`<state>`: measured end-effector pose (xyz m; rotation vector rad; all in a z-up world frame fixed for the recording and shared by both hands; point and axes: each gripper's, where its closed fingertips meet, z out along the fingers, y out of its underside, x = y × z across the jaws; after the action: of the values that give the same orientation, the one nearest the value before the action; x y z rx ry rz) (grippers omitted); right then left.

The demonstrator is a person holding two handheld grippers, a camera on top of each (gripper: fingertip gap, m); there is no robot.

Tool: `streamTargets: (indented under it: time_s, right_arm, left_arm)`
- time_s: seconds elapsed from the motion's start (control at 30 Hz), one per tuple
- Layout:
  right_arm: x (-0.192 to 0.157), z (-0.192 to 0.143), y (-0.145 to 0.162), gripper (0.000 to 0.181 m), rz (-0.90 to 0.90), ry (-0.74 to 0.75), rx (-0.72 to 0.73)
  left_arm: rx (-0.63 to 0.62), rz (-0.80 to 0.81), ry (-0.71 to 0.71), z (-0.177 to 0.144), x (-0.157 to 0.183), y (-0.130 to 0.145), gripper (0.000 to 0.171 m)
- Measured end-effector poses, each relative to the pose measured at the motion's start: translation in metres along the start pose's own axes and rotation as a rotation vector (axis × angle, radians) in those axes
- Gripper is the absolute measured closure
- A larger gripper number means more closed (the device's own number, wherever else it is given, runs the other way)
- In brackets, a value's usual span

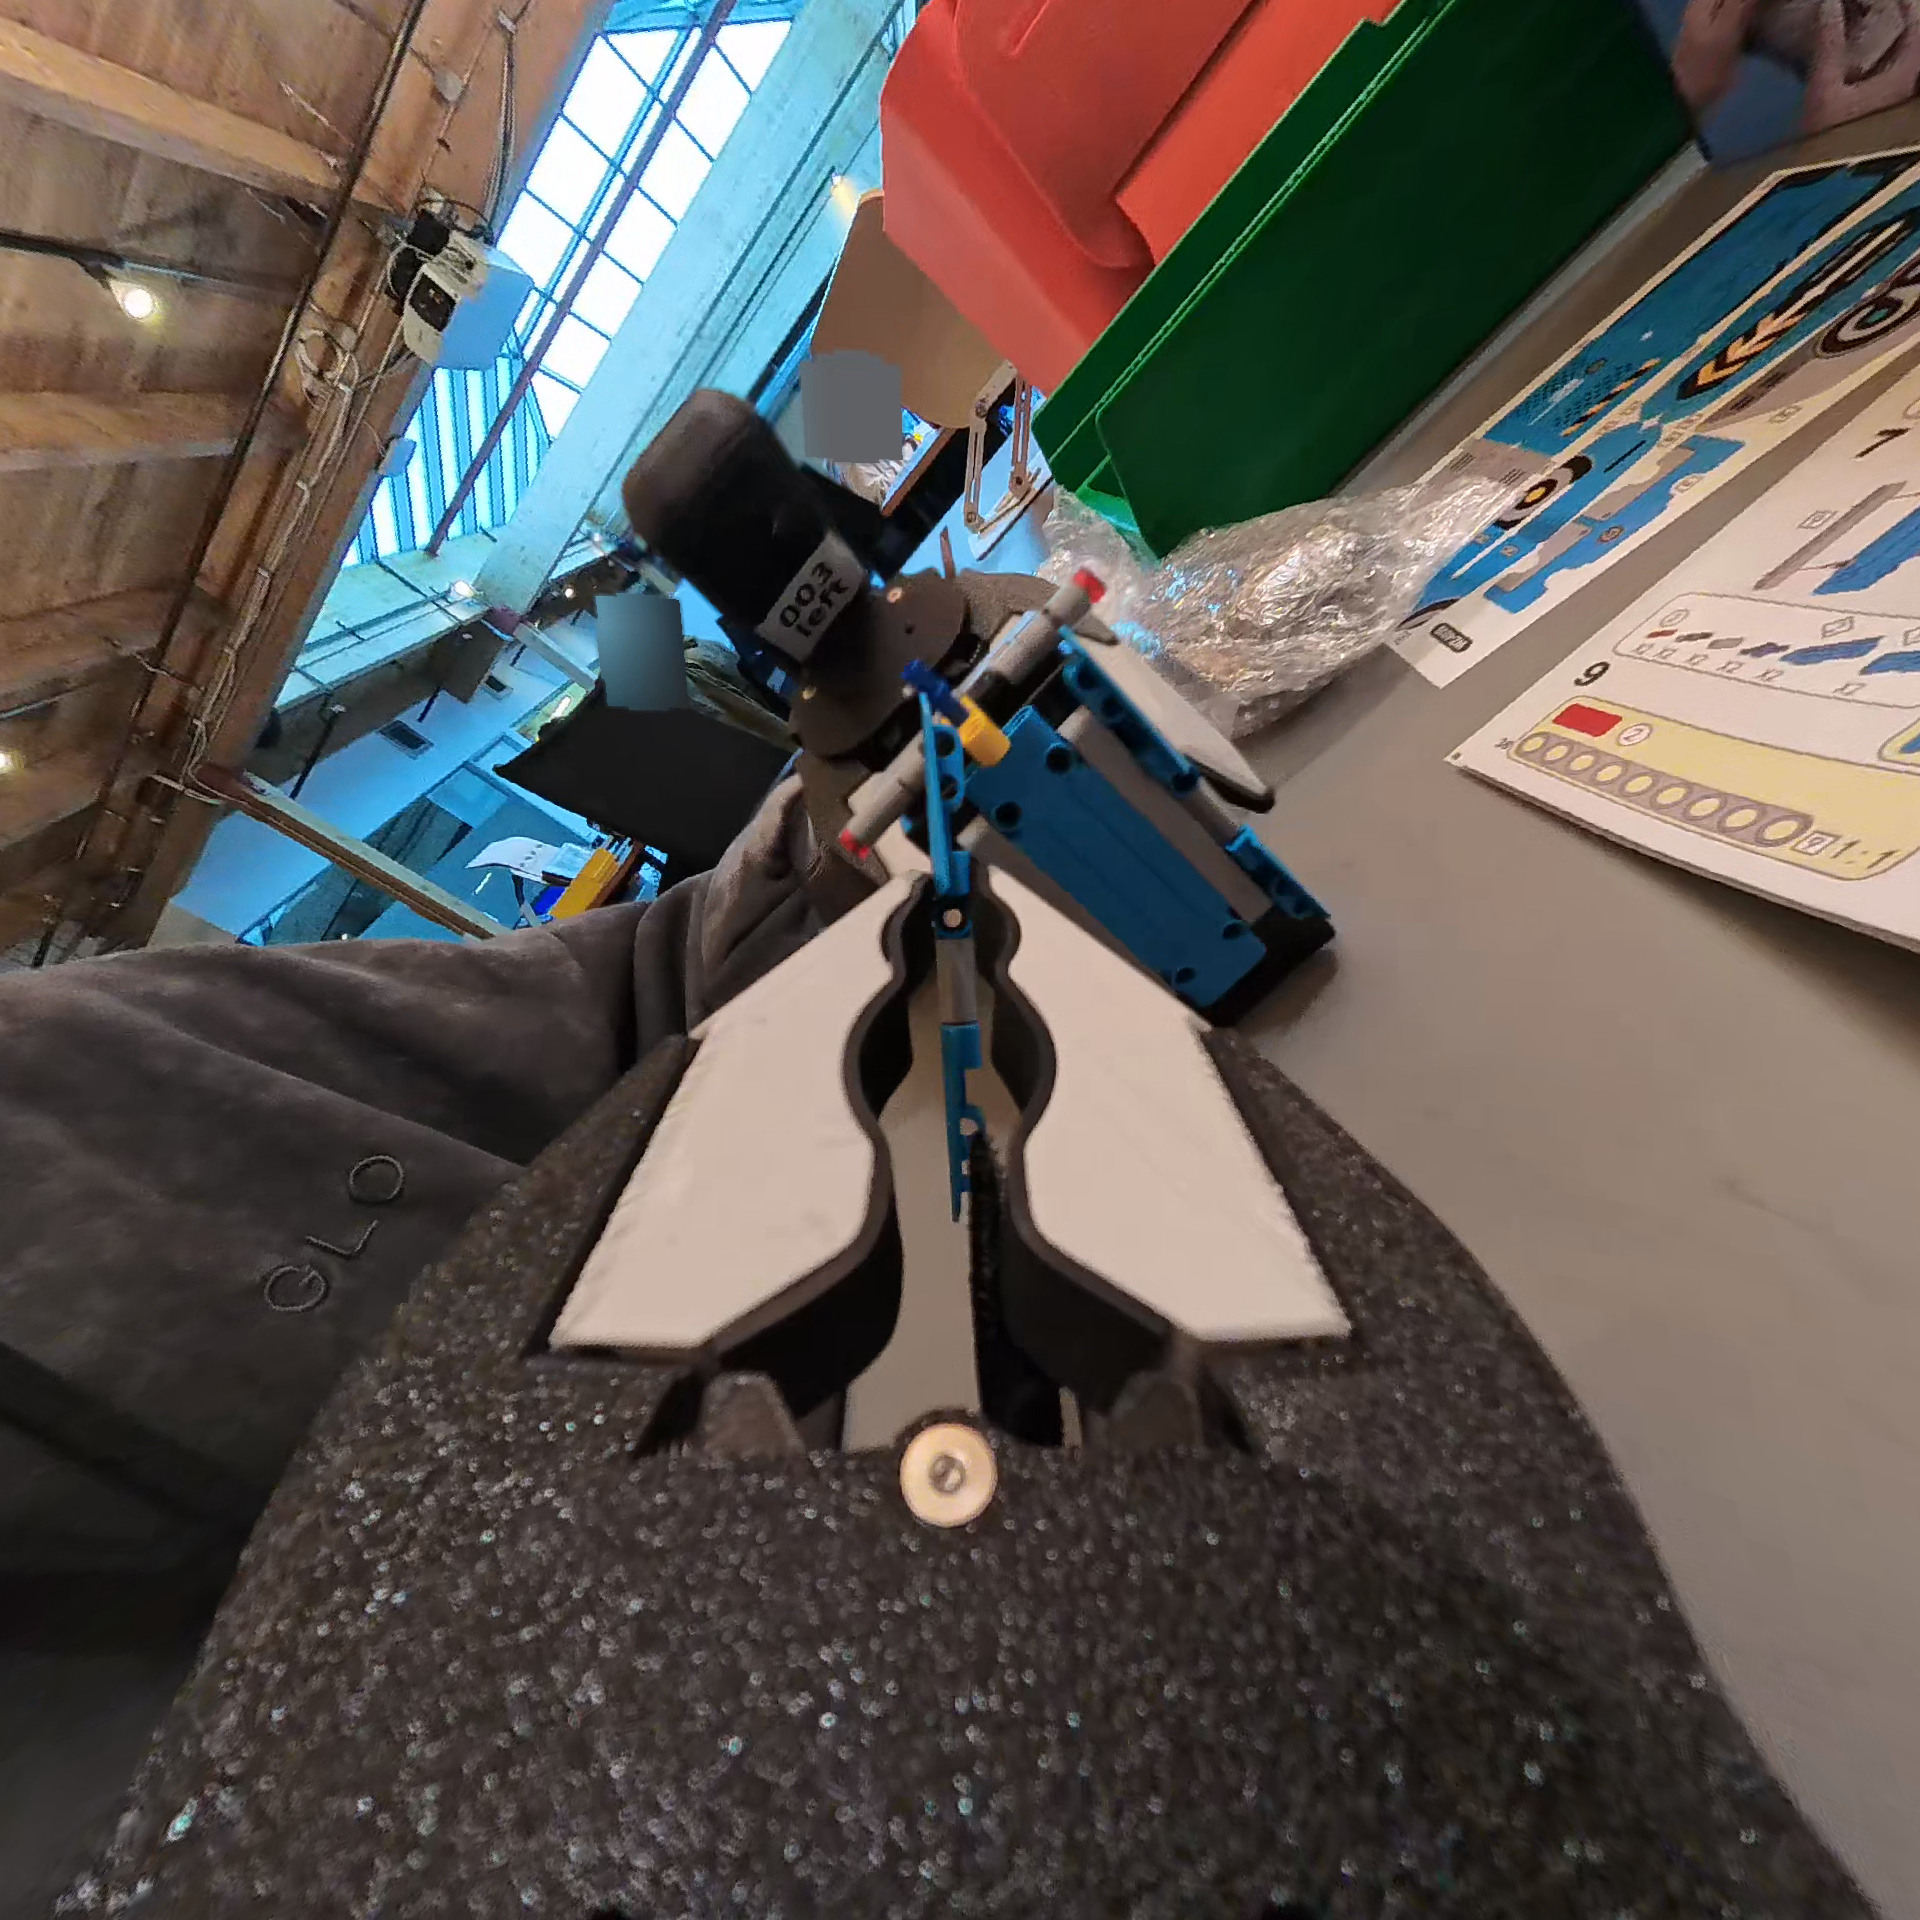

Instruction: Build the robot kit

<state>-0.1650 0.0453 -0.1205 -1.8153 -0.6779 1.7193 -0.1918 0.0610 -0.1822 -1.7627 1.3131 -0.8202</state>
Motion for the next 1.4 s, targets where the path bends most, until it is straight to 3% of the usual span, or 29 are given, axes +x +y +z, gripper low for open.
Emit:
streamTargets:
  time_s: [0.13, 0.27, 0.33, 0.43, 0.53, 0.57, 0.7, 0.83, 1.23, 1.4]
  right_arm:
    - [-0.003, -0.003, -0.007, 0.174, 0.030, -0.034, 0.047]
    - [-0.015, -0.006, -0.016, 0.174, 0.013, -0.091, 0.102]
    - [-0.023, -0.007, -0.024, 0.174, -0.007, -0.118, 0.152]
    - [-0.041, -0.002, -0.038, 0.174, -0.007, -0.190, 0.266]
    - [-0.057, 0.015, -0.044, 0.174, -0.046, -0.219, 0.319]
    - [-0.062, 0.020, -0.044, 0.174, -0.068, -0.220, 0.326]
    - [-0.080, 0.034, -0.045, 0.174, -0.135, -0.237, 0.355]
    - [-0.084, 0.042, -0.039, 0.174, -0.169, -0.226, 0.331]
    - [-0.084, 0.035, -0.044, 0.173, -0.085, -0.289, 0.389]
    - [-0.087, 0.039, -0.035, 0.174, -0.128, -0.283, 0.327]
  left_arm:
    - [-0.013, 0.022, -0.013, 0.002, 0.001, 0.002, 0.104]
    - [-0.100, 0.007, 0.081, -0.009, 0.014, 0.014, 0.076]
    - [-0.078, -0.035, 0.089, -0.028, 0.006, 0.009, 0.066]
    - [0.124, -0.088, 0.041, -0.068, -0.013, -0.030, 0.079]
    - [0.457, -0.175, 0.170, -0.101, 0.008, -0.087, 0.115]
    - [0.494, -0.194, 0.223, -0.099, 0.019, -0.095, 0.117]
    - [0.446, -0.197, 0.381, -0.070, 0.060, -0.099, 0.118]
    - [0.509, -0.199, 0.393, -0.067, 0.065, -0.106, 0.164]
    - [0.583, -0.309, 0.472, -0.069, 0.061, -0.110, 0.165]
    - [0.558, -0.273, 0.484, -0.064, 0.072, -0.109, 0.164]
